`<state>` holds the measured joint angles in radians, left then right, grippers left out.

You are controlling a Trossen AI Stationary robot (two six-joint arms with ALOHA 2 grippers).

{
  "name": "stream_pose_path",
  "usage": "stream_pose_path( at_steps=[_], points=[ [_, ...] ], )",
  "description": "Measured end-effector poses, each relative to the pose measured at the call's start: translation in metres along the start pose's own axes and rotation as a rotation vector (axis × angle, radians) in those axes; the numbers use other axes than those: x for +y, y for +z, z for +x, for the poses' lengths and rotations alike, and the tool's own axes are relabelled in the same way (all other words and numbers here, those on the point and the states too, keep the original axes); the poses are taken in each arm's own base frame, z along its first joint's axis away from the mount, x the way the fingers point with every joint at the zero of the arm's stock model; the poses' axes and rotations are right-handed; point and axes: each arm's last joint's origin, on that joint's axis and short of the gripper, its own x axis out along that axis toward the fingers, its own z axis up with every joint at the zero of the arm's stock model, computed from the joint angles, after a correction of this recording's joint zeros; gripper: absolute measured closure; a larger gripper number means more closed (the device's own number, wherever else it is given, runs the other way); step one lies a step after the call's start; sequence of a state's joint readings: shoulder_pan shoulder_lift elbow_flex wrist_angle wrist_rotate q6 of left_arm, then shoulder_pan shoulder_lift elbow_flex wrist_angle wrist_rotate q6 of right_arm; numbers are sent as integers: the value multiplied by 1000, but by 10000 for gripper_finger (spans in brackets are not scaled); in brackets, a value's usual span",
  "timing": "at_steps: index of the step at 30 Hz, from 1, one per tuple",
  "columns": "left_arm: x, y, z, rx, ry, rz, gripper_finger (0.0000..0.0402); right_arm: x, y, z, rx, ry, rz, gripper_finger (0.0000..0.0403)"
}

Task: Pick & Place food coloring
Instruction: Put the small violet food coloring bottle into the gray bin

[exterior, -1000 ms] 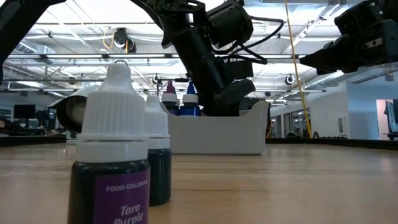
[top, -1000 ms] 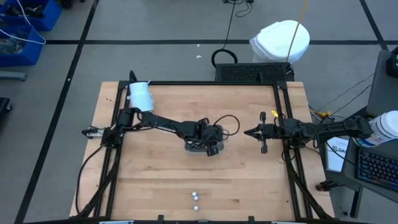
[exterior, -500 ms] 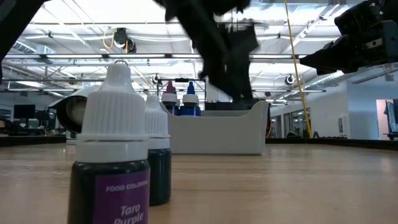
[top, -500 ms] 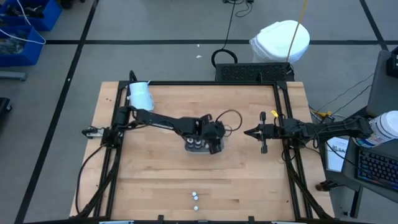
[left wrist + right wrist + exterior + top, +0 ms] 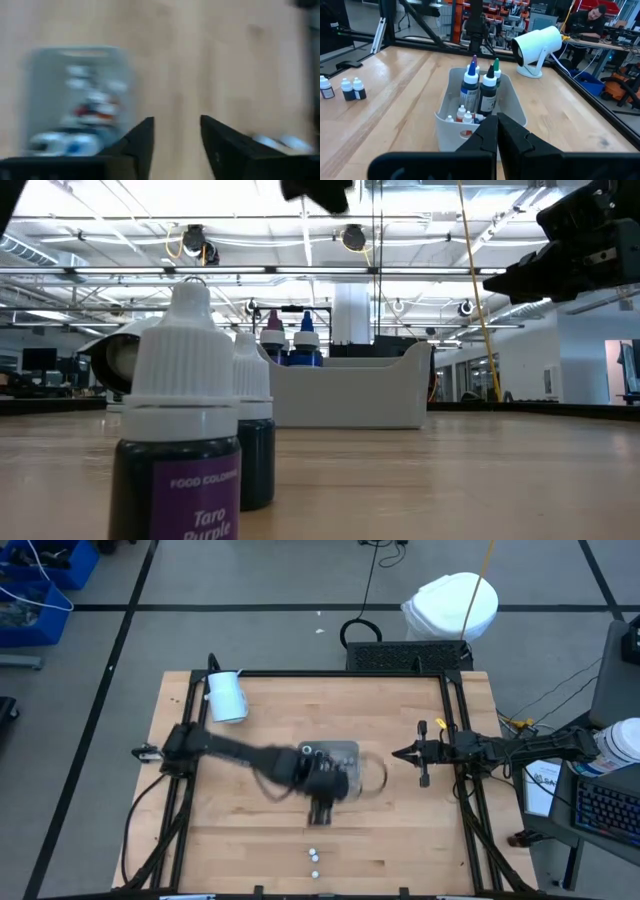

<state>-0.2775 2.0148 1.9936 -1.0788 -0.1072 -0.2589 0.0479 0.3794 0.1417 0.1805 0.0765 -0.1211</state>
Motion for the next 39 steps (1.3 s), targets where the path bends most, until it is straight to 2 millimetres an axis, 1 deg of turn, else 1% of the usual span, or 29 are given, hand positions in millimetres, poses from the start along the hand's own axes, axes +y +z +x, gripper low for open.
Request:
stream_pose_path(
  at_steps=[2, 4, 6, 7, 9, 11, 13, 17, 21, 23, 25, 30, 33, 36, 39],
  points=[
    [-29, -10, 6, 30, -61, 26, 279, 0, 0, 0, 0, 0, 0, 403],
    [-56, -23, 18, 81, -102, 64, 325, 0, 0, 0, 0, 0, 0, 403],
    [-79, -34, 32, 107, -106, 116, 372, 0, 0, 0, 0, 0, 0, 403],
    [-88, -38, 36, 100, -91, 150, 386, 0, 0, 0, 0, 0, 0, 403],
    [-104, -44, 40, 55, -31, 218, 388, 0, 0, 0, 0, 0, 2, 403],
    [-116, -50, 45, 9, 44, 256, 371, 0, 0, 0, 0, 0, 10, 403],
    [-125, -56, 51, 14, 64, 288, 347, 0, 0, 0, 0, 0, 11, 403],
    [-132, -60, 49, 10, 46, 362, 290, 0, 0, 0, 1, 0, 12, 403],
    [-142, -69, 50, 46, -19, 474, 237, 0, 0, 0, 0, 0, 12, 403],
    [-143, -67, 50, 40, -64, 479, 216, 0, 0, 0, 0, 0, 12, 403],
    [-139, -61, 51, 3, -62, 448, 200, 0, 0, 0, 1, 0, 12, 403],
    [-133, -51, 53, -41, -79, 444, 178, 0, 0, 0, 0, 0, 12, 403],
    [-128, -49, 65, -11, -111, 420, 170, 0, 0, 0, 0, 0, 13, 403],
    [-122, -45, 79, -13, -100, 420, 165, 0, 0, 0, 2, 1, 13, 403],
    [-121, -43, 79, -24, -111, 477, 166, 0, 0, 0, 3, 0, 13, 403]
  ],
)
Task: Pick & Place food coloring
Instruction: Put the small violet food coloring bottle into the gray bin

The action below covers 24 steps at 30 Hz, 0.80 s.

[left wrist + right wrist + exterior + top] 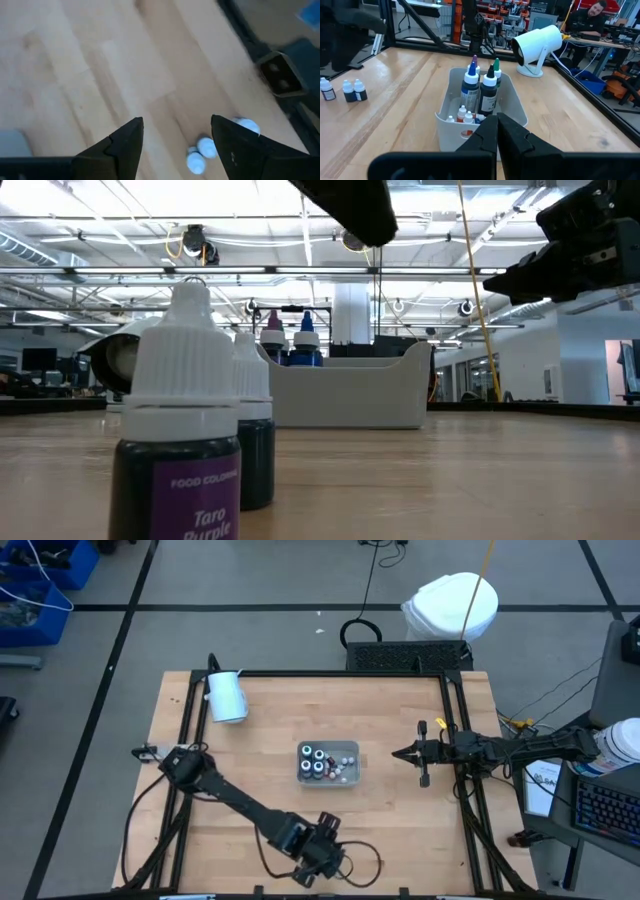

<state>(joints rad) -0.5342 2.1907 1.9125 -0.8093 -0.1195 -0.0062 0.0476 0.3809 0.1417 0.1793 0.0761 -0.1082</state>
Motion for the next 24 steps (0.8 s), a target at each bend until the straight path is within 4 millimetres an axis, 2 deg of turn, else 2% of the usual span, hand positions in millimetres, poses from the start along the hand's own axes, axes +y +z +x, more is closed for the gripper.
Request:
stream_pose_path(
  at_steps=[5, 10, 14, 24],
  points=[
    [-4, -2, 1, 22, -48, 92, 177, 0, 0, 0, 1, 0, 0, 403],
    [-4, -7, 9, 66, -40, 104, 194, 0, 0, 0, -1, 0, -1, 403],
    [-4, -7, 7, 73, -40, 95, 201, 0, 0, 0, -1, 0, 0, 403],
    [-13, -19, 12, 139, -59, 173, 160, 0, 0, 0, 0, 0, 0, 403]
  ],
)
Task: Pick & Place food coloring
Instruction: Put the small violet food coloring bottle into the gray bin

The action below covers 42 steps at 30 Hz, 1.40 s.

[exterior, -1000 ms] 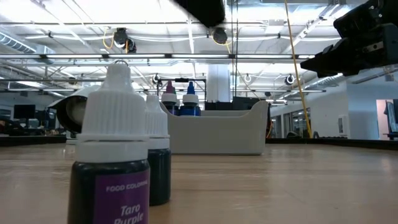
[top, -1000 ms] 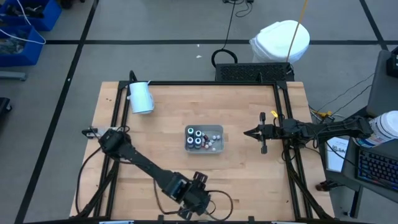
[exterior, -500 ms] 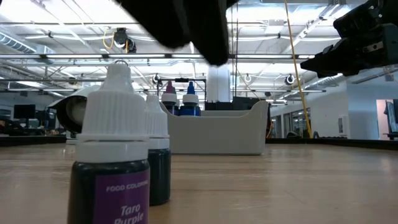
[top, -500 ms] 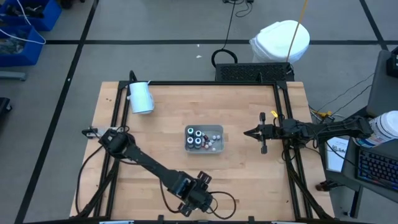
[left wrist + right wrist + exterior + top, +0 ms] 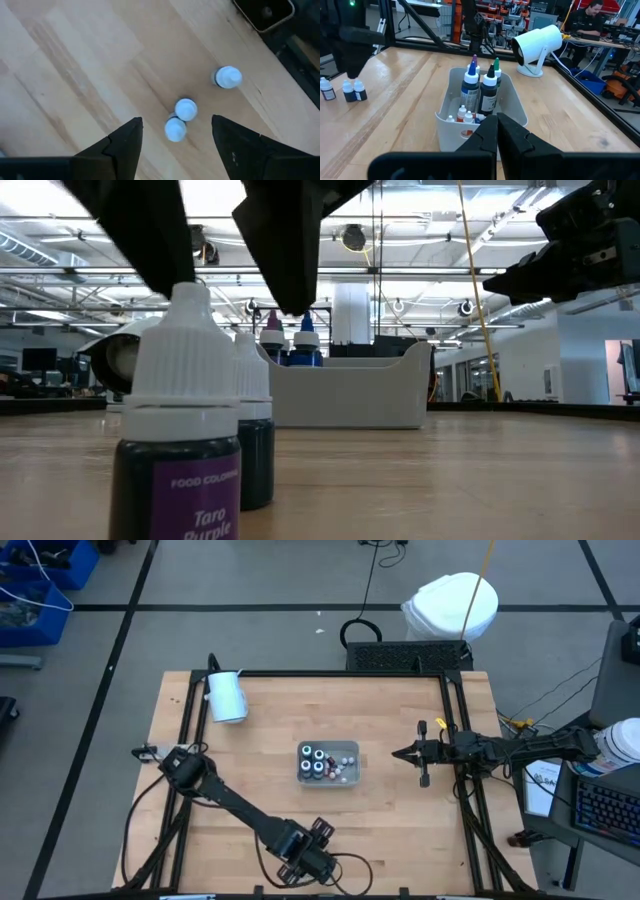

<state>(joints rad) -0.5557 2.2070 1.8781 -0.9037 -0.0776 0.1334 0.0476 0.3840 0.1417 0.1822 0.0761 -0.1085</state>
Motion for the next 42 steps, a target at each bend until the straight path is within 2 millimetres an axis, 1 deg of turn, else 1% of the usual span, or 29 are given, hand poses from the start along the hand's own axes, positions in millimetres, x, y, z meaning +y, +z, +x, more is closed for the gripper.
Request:
stream_pose_path(
  at_steps=[5, 12, 20, 28, 35, 42],
  points=[
    [-3, -8, 12, 19, -21, 7, 149, 0, 0, 0, 0, 0, 0, 403],
    [-6, -20, 26, 70, -40, 35, 158, 0, 0, 0, 0, 0, 0, 403],
    [-5, -20, 27, 64, -35, 28, 173, 0, 0, 0, 0, 0, 0, 403],
    [-4, -20, 27, 59, -19, 43, 174, 0, 0, 0, 0, 0, 3, 403],
    [-3, -16, 27, 24, 16, 11, 174, 0, 0, 0, 0, 0, 18, 403],
    [-4, -16, 27, 26, 15, 43, 174, 0, 0, 0, 0, 0, 17, 403]
  ],
)
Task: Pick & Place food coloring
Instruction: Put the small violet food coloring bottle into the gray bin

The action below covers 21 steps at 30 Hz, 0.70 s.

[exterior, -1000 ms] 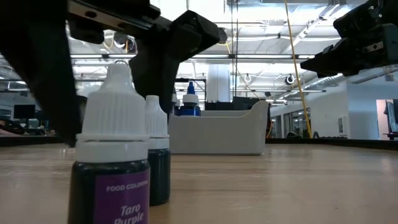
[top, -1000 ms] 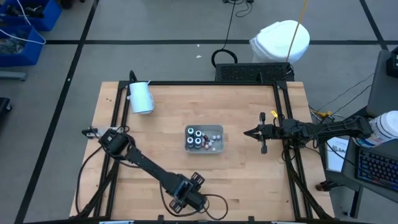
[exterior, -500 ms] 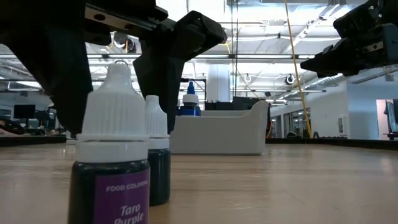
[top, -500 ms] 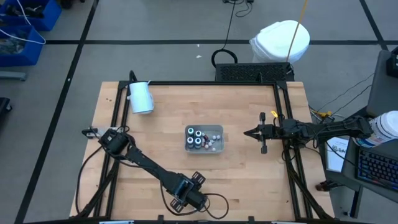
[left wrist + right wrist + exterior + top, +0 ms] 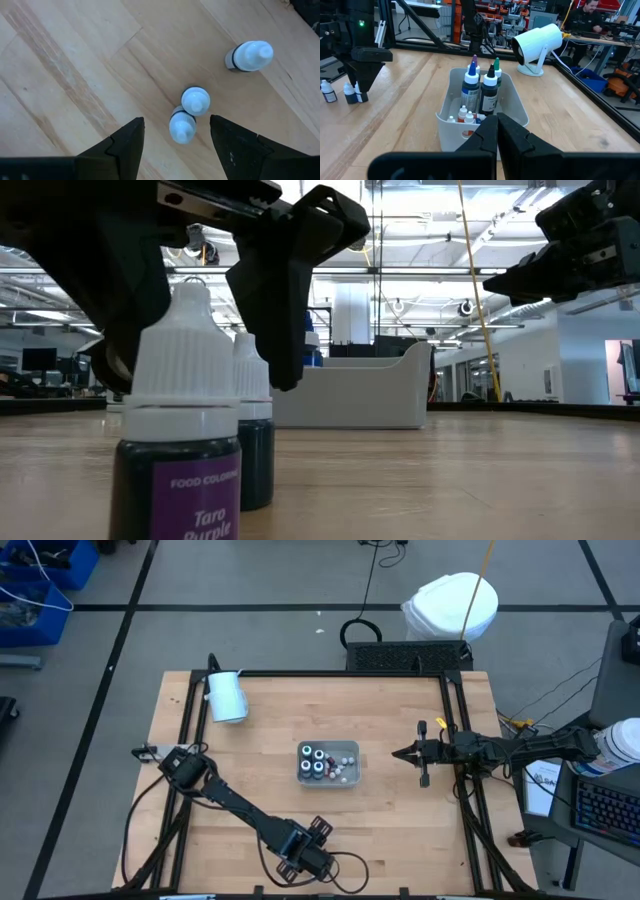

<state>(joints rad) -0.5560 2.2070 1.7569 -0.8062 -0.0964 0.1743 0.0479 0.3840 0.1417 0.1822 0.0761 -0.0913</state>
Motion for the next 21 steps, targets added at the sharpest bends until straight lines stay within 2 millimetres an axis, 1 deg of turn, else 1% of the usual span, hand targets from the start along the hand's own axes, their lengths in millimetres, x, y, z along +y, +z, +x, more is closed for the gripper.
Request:
stream_pose_path(
  at_steps=[5, 11, 21],
  points=[
    [2, 0, 0, 0, -3, -3, 174, 0, 0, 0, 0, -1, -7, 403],
    [1, 0, 0, -9, -52, 23, 174, 0, 0, 0, 0, 0, -7, 403],
    [2, 0, 0, -7, -41, 9, 174, 0, 0, 0, 0, -1, -7, 403]
  ],
)
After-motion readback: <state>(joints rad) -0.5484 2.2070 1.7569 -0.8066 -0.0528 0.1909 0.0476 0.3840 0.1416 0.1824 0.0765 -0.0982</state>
